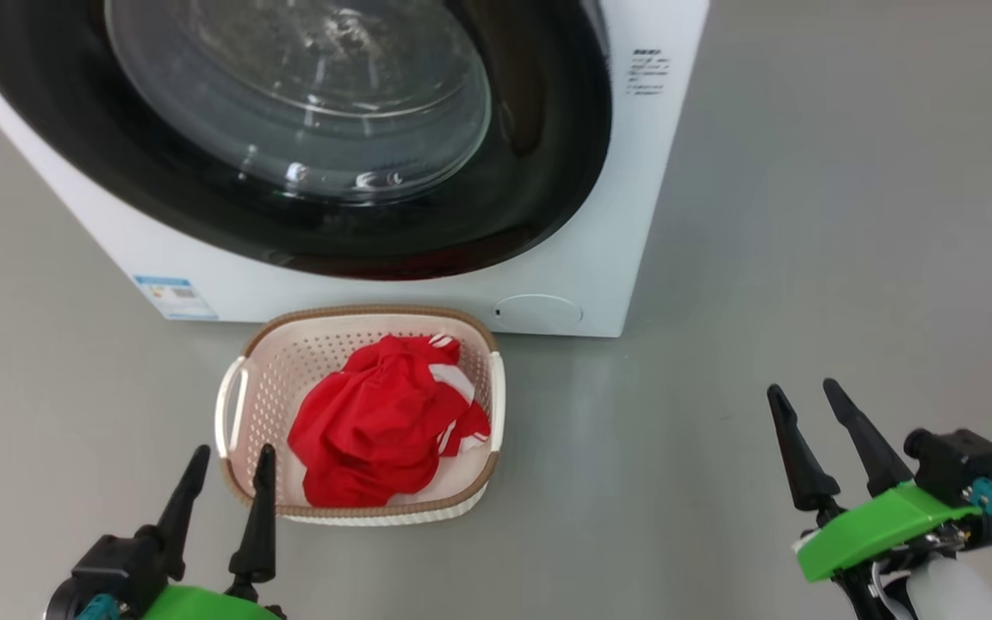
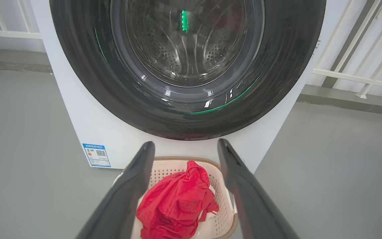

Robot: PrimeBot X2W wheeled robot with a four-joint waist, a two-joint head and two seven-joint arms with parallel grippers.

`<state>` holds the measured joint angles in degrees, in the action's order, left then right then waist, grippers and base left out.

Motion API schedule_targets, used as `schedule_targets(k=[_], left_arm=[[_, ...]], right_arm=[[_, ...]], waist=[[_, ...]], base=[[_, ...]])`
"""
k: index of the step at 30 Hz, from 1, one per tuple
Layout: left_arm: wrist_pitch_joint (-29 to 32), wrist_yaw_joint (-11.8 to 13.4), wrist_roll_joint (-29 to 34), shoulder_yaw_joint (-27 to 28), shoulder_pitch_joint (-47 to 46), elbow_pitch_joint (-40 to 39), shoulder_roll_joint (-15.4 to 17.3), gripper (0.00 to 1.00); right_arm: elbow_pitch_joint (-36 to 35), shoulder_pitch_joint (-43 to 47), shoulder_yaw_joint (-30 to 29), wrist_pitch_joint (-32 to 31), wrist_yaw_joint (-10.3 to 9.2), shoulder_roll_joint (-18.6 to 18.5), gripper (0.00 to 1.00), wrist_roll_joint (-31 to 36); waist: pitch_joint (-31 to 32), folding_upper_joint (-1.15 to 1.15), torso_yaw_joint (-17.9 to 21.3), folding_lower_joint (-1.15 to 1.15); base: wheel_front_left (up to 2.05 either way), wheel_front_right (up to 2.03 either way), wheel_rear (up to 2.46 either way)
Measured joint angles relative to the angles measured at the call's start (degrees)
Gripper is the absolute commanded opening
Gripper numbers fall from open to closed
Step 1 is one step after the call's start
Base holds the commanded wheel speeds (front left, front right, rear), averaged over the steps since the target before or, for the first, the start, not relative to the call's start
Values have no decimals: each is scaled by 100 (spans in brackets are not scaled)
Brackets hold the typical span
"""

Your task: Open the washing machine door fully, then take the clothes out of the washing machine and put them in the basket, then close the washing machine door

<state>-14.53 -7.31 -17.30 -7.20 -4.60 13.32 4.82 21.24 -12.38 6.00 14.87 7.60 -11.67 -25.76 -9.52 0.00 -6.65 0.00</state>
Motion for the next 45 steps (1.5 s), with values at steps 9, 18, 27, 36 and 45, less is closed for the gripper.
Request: schedule_targets(k=[9, 18, 27, 36, 45], left_arm=[[0, 0, -2, 174, 220, 4, 5, 100], [0, 0, 53, 342, 445, -2, 15, 100], [0, 0, 57, 420, 560, -11, 13, 100], [0, 0, 57, 450, 560, -88, 12, 100], [0, 0, 41, 478, 561, -207, 9, 100]], right_arm=[[-203, 465, -208, -12, 0, 57, 100, 41], [-323, 803, -376, -14, 0, 91, 100, 42], [-400, 1009, -469, -14, 0, 121, 100, 49], [-405, 1009, -498, -14, 0, 154, 100, 59], [-408, 1009, -519, -14, 0, 185, 100, 99]], waist=[[242, 0, 239, 0], [449, 0, 385, 0], [536, 0, 422, 0], [528, 0, 439, 0], [509, 0, 443, 0]], base=[[0, 0, 0], [0, 0, 0], [0, 0, 0], [0, 0, 0], [0, 0, 0]])
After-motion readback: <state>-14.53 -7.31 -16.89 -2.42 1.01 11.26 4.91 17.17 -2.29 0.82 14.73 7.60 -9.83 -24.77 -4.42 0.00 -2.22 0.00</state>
